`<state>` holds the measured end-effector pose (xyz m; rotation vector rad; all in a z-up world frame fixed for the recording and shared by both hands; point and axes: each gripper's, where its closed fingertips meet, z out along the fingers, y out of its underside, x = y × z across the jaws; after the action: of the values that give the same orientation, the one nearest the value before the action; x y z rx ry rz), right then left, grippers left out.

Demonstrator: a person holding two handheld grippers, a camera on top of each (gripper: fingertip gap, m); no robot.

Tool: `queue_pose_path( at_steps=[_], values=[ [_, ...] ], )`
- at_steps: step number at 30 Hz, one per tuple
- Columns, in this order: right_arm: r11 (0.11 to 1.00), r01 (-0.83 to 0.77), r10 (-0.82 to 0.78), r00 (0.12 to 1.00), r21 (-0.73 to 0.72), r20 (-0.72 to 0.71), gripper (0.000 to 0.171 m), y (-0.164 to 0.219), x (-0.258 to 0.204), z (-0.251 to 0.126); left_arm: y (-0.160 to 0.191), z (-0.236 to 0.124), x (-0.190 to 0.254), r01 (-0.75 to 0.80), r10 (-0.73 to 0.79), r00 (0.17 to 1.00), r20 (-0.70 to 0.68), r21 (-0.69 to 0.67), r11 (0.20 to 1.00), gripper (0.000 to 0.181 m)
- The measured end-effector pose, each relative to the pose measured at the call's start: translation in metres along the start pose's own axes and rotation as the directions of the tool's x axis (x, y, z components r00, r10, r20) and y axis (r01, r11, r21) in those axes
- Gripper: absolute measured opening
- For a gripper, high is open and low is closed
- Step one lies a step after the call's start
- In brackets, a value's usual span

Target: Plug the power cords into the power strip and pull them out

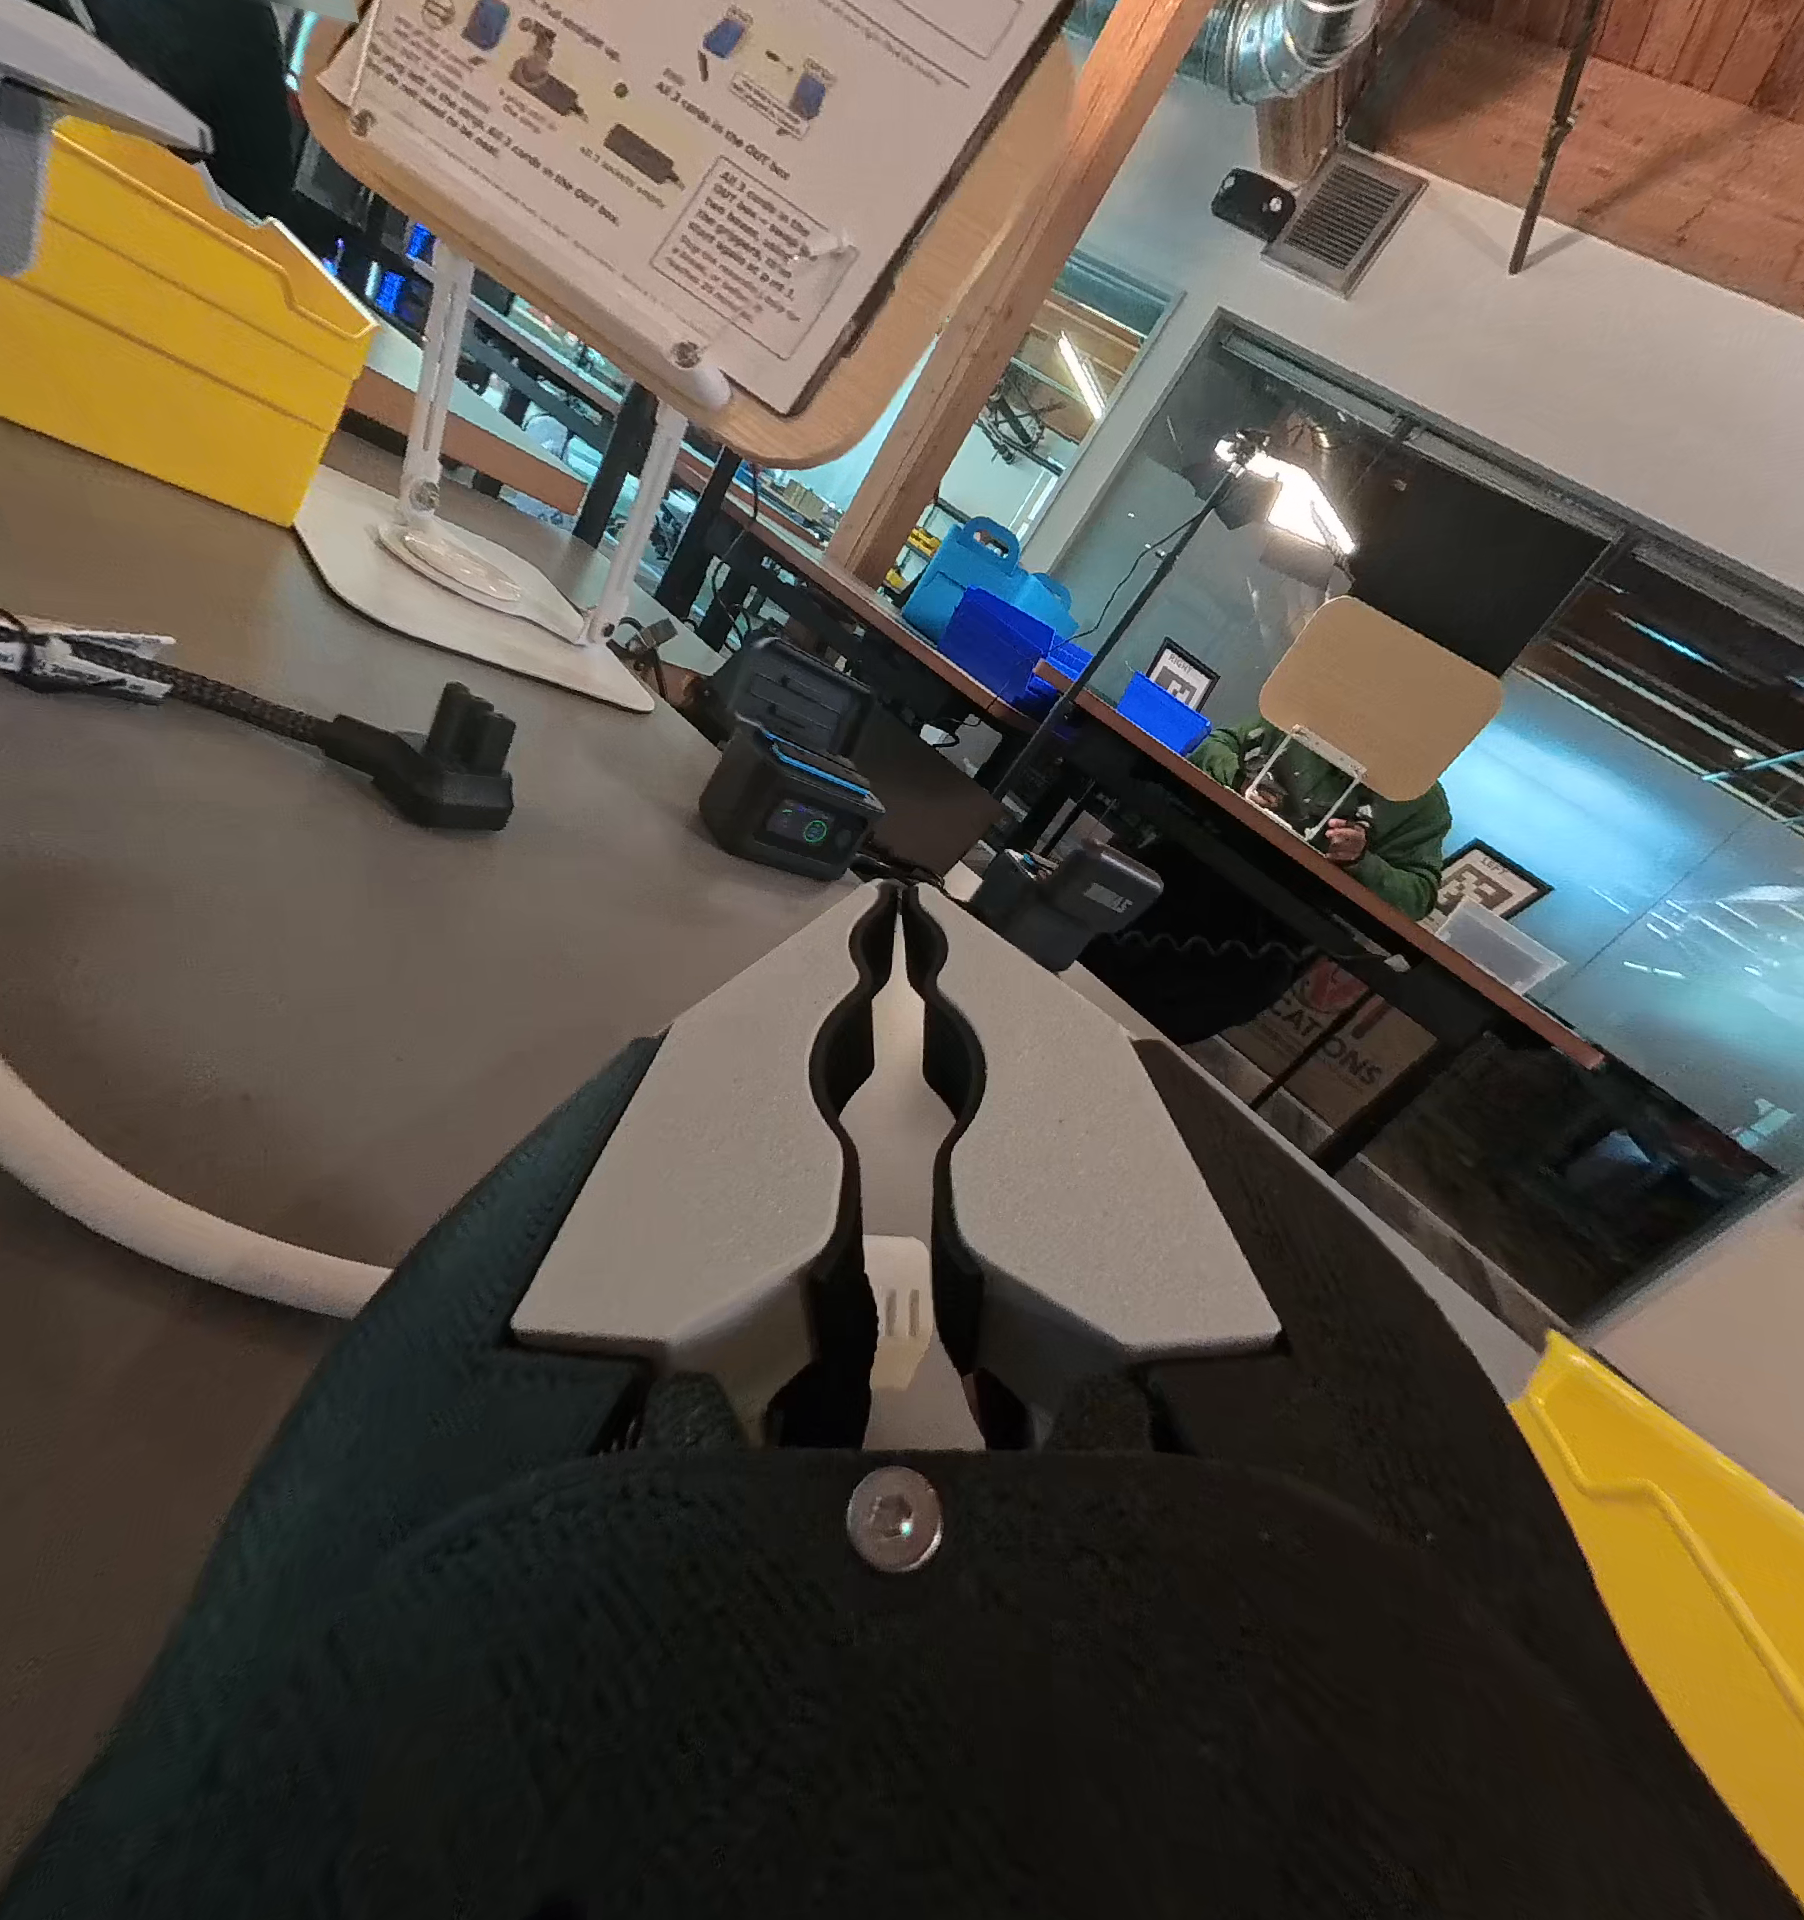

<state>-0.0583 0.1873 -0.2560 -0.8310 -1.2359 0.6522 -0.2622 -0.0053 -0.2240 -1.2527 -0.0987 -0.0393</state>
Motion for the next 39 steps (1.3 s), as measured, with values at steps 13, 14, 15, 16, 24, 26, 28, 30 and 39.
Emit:
queue_pose_path(
  at_steps=[13,14,15,16,24,26,28,30,39],
  values=[
    [0.991,0.129,-0.13,0.99,0.025,0.046,0.0,-0.01,-0.021,0.002,0.027,-0.003,0.135,-0.237,0.156,0.823,-0.546,-0.081,0.968,0.077],
    [0.991,0.131,-0.132,0.99,0.023,0.048,0.0,-0.01,-0.022,0.002,0.034,-0.003,0.142,-0.266,0.169,0.814,-0.556,-0.098,0.959,0.083],
    [0.991,0.133,-0.134,0.99,0.022,0.051,0.0,-0.01,-0.022,0.002,0.042,-0.003,0.15,-0.297,0.182,0.8,-0.572,-0.115,0.948,0.085],
    [0.991,0.134,-0.136,0.989,0.022,0.054,0.0,-0.009,-0.023,0.003,0.052,-0.002,0.155,-0.33,0.191,0.788,-0.586,-0.138,0.934,0.085],
    [0.988,0.154,-0.155,0.985,0.023,0.071,0.0,-0.009,-0.028,0.004,0.099,-0.005,0.16,-0.622,0.387,0.667,-0.637,-0.19,0.759,0.049],
    [0.985,0.172,-0.173,0.982,0.025,0.078,0.0,-0.01,-0.031,0.004,0.105,-0.006,0.157,-0.666,0.424,0.639,-0.642,-0.186,0.723,0.048],
    [0.985,0.169,-0.173,0.979,0.042,0.105,0.0,-0.013,-0.037,0.003,0.105,-0.007,0.157,-0.669,0.427,0.634,-0.644,-0.181,0.721,0.048],
    [0.986,0.104,-0.132,0.966,0.13,0.222,0.005,-0.03,-0.059,-0.005,0.105,-0.007,0.157,-0.67,0.429,0.633,-0.644,-0.179,0.72,0.048],
    [0.975,-0.223,0.183,0.771,-0.011,0.61,0.036,-0.066,-0.136,-0.019,0.104,-0.006,0.157,-0.671,0.434,0.63,-0.644,-0.17,0.722,0.048]
  ],
)
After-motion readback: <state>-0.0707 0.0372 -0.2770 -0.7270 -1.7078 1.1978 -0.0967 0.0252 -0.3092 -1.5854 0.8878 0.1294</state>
